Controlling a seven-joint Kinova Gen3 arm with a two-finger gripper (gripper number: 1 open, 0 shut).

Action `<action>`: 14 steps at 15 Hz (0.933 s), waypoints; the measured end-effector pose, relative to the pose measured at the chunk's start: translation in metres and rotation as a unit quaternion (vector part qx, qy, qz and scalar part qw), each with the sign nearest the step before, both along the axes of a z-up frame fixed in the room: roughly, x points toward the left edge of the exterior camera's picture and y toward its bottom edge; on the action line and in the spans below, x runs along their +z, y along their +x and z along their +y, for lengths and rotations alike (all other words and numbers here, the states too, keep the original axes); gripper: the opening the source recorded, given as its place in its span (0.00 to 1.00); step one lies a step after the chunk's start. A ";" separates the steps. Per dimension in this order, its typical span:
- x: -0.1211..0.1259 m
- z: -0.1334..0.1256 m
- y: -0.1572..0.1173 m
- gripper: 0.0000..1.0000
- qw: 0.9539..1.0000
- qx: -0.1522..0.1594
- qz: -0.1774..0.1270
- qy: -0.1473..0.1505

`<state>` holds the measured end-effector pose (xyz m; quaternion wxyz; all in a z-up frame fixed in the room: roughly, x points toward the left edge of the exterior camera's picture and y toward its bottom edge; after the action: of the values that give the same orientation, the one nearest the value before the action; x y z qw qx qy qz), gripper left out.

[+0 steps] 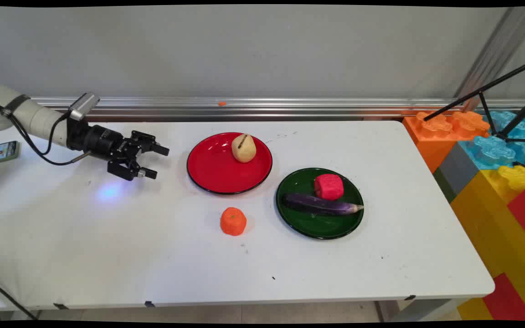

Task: Pick up the eggplant from the green plate

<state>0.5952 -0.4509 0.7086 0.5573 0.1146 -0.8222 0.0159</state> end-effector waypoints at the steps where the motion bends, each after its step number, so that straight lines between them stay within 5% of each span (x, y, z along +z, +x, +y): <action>1: 0.002 -0.001 -0.001 1.00 1.000 -0.001 0.003 -0.002; 14: 0.039 -0.023 -0.064 1.00 0.997 -0.034 0.053 -0.033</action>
<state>0.5308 -0.4736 0.7472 0.6038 0.0693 -0.7939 0.0181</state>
